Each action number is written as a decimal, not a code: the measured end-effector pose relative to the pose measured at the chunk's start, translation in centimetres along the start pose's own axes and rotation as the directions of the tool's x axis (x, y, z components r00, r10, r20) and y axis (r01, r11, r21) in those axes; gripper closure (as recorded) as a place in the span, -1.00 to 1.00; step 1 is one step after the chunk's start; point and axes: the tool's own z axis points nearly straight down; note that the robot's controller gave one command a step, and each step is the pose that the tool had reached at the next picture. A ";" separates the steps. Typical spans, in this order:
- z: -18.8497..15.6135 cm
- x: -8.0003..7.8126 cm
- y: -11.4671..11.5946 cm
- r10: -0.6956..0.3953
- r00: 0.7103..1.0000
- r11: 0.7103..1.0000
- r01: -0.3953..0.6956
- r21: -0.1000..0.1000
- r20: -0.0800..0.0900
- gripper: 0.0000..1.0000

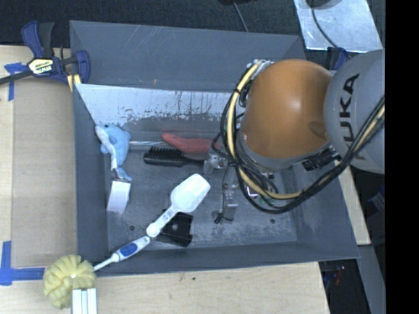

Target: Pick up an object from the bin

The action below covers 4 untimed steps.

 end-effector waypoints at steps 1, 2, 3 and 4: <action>-0.4 -0.2 0.0 0.004 1.000 1.000 -0.004 -0.001 0.008 -1.00; 10.5 -5.5 0.9 -0.349 0.937 0.937 0.349 0.002 0.009 -1.00; 7.0 -7.7 1.1 -0.343 0.939 0.939 0.343 0.003 0.015 -1.00; 13.2 -8.3 0.7 -0.565 0.825 0.825 0.565 0.002 0.006 -1.00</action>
Offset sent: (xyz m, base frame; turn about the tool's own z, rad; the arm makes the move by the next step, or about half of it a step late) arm 0.0794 0.0138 -0.1622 -0.5359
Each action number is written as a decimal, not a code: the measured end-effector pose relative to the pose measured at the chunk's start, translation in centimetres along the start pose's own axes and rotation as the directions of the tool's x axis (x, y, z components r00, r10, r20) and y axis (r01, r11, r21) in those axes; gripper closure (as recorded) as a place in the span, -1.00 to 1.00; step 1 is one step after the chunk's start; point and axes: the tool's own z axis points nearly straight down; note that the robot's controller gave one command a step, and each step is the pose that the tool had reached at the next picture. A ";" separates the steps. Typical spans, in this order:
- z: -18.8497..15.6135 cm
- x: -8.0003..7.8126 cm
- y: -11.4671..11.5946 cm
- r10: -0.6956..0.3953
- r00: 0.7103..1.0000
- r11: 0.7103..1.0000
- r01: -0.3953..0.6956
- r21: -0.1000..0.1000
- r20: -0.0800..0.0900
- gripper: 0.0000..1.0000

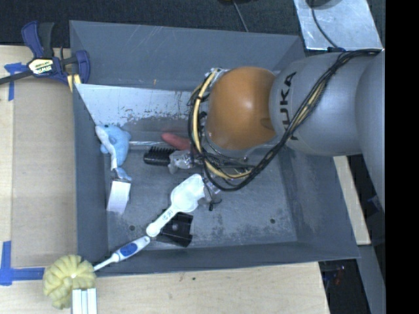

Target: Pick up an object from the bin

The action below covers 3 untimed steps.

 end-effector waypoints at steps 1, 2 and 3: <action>2.9 -0.7 -0.5 -0.150 0.989 0.989 0.150 0.005 0.007 -1.00; 2.8 -0.9 -0.1 -0.218 0.976 0.976 0.218 0.004 0.008 1.00; 2.8 -0.9 -0.1 -0.217 0.976 0.976 0.217 0.003 0.008 1.00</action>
Offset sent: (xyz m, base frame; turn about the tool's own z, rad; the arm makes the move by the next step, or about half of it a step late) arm 0.0056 0.0039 -0.0300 -0.2251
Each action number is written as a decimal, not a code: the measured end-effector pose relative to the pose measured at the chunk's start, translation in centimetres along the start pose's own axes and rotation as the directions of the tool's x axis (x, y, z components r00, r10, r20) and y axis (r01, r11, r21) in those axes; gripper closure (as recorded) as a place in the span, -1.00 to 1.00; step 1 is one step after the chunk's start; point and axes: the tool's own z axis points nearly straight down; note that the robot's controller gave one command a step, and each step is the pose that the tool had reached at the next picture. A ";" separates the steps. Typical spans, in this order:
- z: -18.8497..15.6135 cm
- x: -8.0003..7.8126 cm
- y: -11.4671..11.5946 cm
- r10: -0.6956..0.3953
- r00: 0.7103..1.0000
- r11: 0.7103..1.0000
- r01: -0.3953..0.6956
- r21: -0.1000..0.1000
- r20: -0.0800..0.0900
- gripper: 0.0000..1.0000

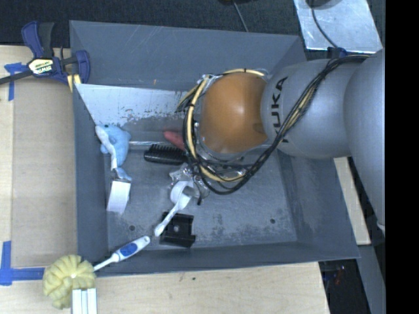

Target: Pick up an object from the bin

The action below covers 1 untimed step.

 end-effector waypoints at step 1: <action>-0.9 0.0 0.0 0.003 1.000 1.000 -0.003 0.000 0.001 1.00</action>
Offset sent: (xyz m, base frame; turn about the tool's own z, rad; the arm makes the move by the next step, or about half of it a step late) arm -0.0004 0.0002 0.0102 0.0017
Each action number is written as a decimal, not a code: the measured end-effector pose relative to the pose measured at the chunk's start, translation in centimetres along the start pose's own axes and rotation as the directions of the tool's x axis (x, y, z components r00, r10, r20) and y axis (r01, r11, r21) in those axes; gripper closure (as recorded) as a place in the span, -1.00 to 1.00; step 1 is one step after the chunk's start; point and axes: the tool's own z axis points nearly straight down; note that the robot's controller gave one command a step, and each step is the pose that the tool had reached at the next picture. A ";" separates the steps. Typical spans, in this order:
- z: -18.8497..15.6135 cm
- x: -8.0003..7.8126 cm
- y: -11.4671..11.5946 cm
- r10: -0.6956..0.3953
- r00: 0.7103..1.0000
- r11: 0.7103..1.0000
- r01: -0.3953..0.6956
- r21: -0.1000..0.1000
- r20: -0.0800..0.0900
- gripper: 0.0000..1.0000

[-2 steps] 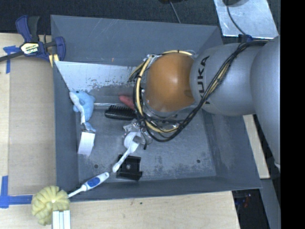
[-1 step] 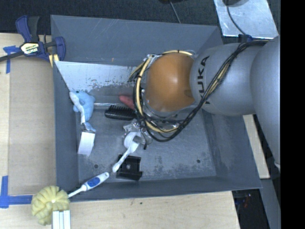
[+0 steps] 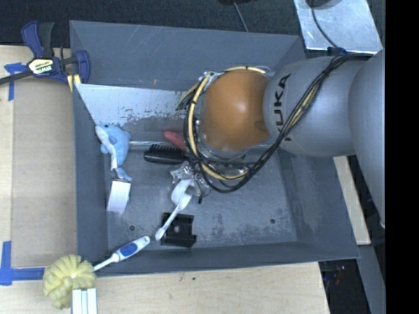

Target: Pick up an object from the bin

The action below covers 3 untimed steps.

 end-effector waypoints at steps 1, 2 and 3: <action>-0.7 -0.1 0.0 0.001 1.000 1.000 -0.001 0.002 0.002 1.00; -0.9 -0.1 0.0 0.002 1.000 1.000 -0.002 0.002 0.003 1.00; -2.1 0.0 0.0 0.005 1.000 1.000 -0.005 0.000 0.002 1.00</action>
Offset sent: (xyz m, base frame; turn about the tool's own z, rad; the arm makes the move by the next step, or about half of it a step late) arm 0.0005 0.0000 0.0065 0.0005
